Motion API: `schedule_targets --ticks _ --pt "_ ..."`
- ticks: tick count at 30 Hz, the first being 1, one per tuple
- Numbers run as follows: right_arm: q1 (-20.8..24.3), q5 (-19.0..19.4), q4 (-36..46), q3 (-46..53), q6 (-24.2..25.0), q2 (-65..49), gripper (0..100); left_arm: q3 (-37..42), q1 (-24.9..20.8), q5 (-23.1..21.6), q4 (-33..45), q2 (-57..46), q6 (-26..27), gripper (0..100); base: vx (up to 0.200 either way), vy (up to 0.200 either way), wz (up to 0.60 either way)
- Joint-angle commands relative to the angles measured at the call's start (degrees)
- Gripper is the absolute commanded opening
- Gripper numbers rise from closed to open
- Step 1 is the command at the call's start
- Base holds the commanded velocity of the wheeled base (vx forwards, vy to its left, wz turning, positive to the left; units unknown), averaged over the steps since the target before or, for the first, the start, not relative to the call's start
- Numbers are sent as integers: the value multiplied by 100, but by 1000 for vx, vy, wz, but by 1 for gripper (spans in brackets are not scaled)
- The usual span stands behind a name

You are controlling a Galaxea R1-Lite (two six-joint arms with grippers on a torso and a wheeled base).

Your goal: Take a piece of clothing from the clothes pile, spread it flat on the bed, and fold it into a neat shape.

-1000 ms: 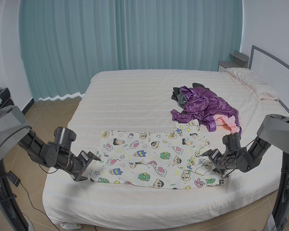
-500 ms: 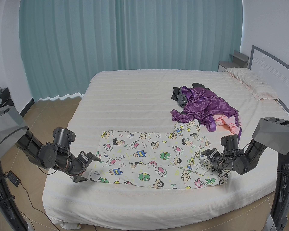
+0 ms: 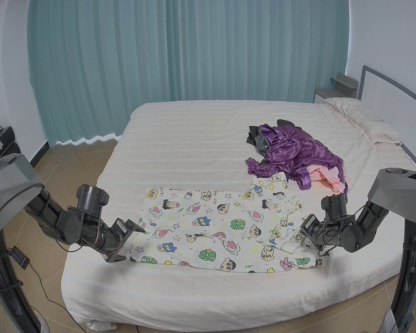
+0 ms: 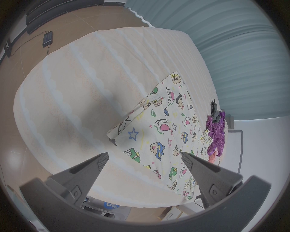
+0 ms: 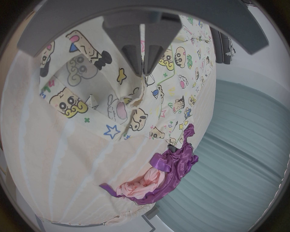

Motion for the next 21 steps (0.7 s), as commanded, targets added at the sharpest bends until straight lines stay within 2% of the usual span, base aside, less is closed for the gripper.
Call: schedule_targets --ticks 1,5,13,21 --pt "89 -17 28 134 -9 -398 0 1 -8 1 -1 62 -2 100 0 0 0" --pt "229 -17 46 310 -9 -758 0 27 -8 -7 -1 79 -2 100 0 0 0" --pt "361 -35 705 371 -35 -1312 0 80 -8 1 -106 123 -2 100 0 0 0" --pt "695 -369 801 898 -79 -1611 0 89 -8 1 -106 132 -2 100 0 0 0"
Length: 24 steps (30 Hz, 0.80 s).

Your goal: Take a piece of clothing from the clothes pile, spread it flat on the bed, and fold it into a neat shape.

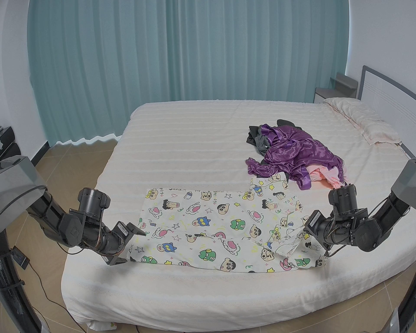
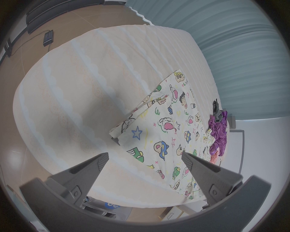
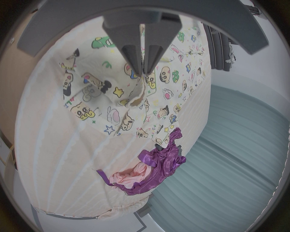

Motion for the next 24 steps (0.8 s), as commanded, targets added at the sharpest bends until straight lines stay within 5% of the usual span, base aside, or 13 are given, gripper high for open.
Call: schedule_targets --ticks 1,8,9,18,21,24 --pt "247 -162 -33 350 -22 -245 0 27 -2 1 -10 22 -5 100 0 0 0" --pt "599 -707 -60 781 13 -368 0 45 -2 1 -10 13 4 100 0 0 0" --pt "669 -778 -60 868 22 -403 100 45 -2 1 -10 13 4 100 0 0 0" --pt "1407 -822 -86 1739 39 -1422 100 45 -2 1 -10 13 4 100 0 0 0" --pt "1302 -822 -86 1730 22 -1572 100 45 -2 1 -10 13 4 100 0 0 0" --pt "625 -584 -86 1545 -31 -1414 100 71 -2 1 -10 13 4 100 0 0 0"
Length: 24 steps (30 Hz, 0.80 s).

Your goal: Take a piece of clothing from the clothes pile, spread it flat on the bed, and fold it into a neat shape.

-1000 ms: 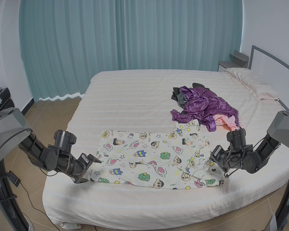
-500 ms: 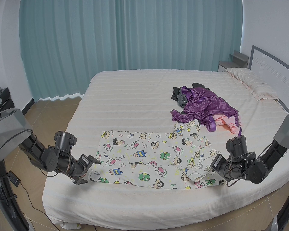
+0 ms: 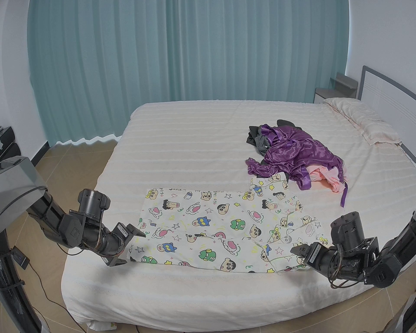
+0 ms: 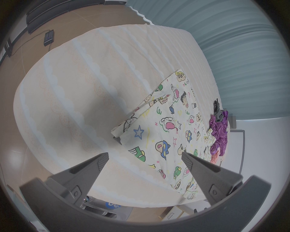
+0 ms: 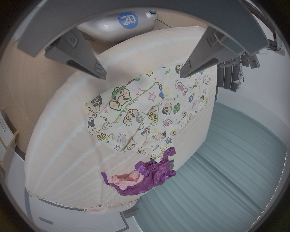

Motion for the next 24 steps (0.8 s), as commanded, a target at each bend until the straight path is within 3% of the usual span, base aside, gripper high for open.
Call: schedule_targets --ticks 1,6,9,13,15,24 --pt "-706 339 -1 -81 -48 -43 100 45 -2 -1 -10 9 7 100 0 0 0" --pt "-1075 664 -36 -63 -66 352 100 45 -10 -1 -10 0 7 100 0 0 0" --pt "-1550 875 -405 -90 -347 765 100 45 -10 -1 -10 0 16 100 0 0 0" --pt "-1963 1851 -1046 51 -1270 1161 100 54 -10 -1 -10 0 24 100 0 0 0" --pt "-2051 2114 -1169 51 -1498 1319 100 71 -19 8 -10 0 24 100 0 0 0" --pt "-2218 2220 -1758 60 -2149 1750 100 80 -19 8 -19 9 42 100 0 0 0"
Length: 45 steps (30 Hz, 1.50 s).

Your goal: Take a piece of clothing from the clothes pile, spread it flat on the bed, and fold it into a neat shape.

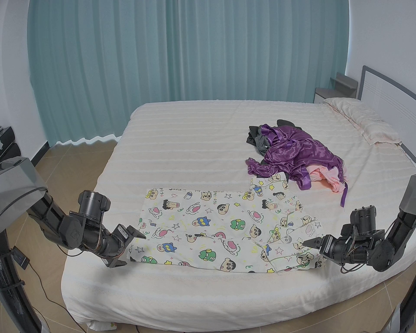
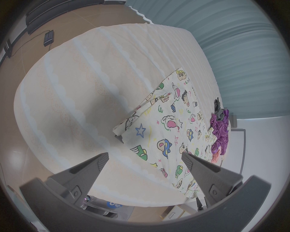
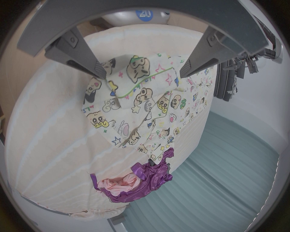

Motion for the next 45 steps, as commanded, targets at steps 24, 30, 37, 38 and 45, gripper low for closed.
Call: schedule_targets --ticks 24,30,37,38,45 --pt "-133 85 -631 14 58 452 0 6 -12 21 1 17 2 100 0 0 0" --pt "-107 49 -649 207 50 373 0 6 -3 29 1 17 2 100 0 0 0" --pt "51 -144 -649 673 58 -58 0 23 -12 29 1 9 2 100 0 0 0" --pt "69 -144 -649 708 58 -75 0 23 -12 29 1 9 2 100 0 0 0" --pt "561 -698 -658 1104 384 -154 0 23 -12 29 1 17 2 100 0 0 0"
